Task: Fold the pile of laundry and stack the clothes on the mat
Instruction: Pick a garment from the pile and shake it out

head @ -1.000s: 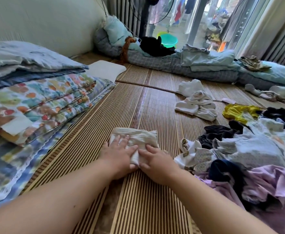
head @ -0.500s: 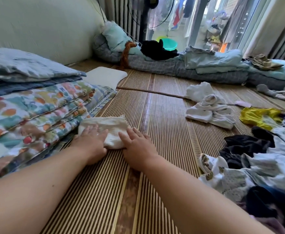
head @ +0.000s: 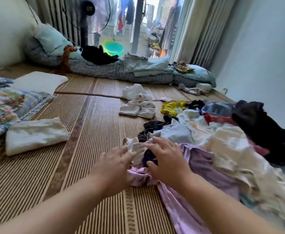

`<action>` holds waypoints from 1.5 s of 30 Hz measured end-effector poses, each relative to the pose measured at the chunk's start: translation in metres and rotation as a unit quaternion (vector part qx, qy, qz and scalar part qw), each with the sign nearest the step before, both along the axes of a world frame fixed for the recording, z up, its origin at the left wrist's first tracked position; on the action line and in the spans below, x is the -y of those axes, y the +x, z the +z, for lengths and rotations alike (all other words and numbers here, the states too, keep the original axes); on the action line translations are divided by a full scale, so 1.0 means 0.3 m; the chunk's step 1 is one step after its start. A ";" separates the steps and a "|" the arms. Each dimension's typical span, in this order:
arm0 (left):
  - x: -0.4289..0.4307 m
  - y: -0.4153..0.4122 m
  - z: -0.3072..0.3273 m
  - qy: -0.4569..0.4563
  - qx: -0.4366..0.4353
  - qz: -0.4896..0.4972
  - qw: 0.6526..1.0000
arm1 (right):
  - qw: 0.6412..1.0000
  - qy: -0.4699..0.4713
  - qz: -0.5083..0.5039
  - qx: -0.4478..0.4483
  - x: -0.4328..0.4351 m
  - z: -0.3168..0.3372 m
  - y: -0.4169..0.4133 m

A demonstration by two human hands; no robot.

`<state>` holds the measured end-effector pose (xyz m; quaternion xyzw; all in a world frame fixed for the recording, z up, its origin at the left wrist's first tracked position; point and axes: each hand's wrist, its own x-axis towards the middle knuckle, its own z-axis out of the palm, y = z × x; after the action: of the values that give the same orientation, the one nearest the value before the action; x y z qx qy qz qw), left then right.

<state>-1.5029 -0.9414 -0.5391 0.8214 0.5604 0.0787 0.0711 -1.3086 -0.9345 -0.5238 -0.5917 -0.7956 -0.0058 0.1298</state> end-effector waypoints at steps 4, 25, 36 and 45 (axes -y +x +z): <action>0.011 0.289 0.013 0.003 0.072 -0.039 0.997 | 0.993 -0.011 -0.115 0.021 0.123 0.045 0.304; -0.005 0.431 0.685 0.005 0.456 -0.064 0.888 | 0.910 -0.036 -0.064 -0.407 0.080 0.329 0.410; 0.143 0.017 0.890 0.192 0.356 0.033 0.914 | 0.918 0.087 0.052 -0.384 0.202 0.807 0.209; 0.263 -0.186 0.897 0.180 0.353 0.088 0.914 | 0.955 0.022 0.079 -0.285 0.228 0.792 0.001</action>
<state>-1.5587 -1.0202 -0.2699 0.6860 0.5455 0.4693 0.1078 -1.3082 -1.0028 -0.2861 -0.5013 -0.7692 0.1563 0.3641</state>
